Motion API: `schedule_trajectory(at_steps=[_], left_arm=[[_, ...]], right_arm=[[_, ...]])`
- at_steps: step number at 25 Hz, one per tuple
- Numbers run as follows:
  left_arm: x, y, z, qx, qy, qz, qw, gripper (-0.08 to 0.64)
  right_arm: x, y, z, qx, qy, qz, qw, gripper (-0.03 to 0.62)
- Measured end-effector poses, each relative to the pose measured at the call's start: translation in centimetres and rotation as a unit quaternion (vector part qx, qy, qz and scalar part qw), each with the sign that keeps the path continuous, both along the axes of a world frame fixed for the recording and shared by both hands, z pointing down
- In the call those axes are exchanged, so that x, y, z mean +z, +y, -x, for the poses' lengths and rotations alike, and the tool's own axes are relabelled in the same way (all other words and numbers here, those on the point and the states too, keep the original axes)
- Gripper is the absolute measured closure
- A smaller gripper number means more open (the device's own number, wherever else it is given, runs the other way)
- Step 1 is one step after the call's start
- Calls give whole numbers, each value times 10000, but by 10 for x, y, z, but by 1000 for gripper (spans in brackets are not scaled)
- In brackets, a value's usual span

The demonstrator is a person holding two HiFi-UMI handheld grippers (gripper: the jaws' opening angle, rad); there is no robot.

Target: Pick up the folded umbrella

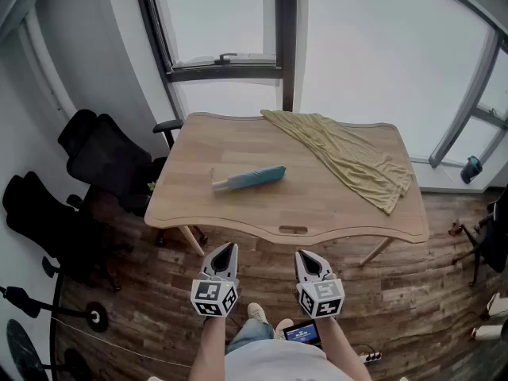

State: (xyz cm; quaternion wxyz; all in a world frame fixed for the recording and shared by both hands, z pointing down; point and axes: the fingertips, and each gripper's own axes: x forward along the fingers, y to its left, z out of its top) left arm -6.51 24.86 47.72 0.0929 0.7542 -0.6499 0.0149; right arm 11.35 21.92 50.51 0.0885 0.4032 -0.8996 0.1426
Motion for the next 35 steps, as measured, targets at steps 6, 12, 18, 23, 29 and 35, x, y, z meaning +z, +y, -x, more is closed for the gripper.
schedule_trajectory(at_steps=[6, 12, 18, 23, 29, 35], left_arm=[[-12, 8, -5, 50, 365, -258, 9990, 540], [-20, 12, -14, 194, 712, -430, 9963, 540], [-24, 11, -30, 551, 847, -368, 9942, 540], [-18, -3, -27, 516, 479, -251, 9972, 540], [-12, -39, -22, 550, 512, -210, 9969, 540], [10, -112, -5, 682, 672, -3, 9954, 540]], right_arm=[[-5, 4, -10, -12, 43, -110, 9999, 583], [-15, 4, -22, 120, -123, -238, 9996, 583], [-30, 3, -23, 61, -296, -431, 9986, 583], [-25, -9, -20, 21, -210, -404, 9990, 583], [-17, -46, -17, 80, -137, -314, 9994, 583], [11, -110, 0, 176, 39, -61, 9998, 583]])
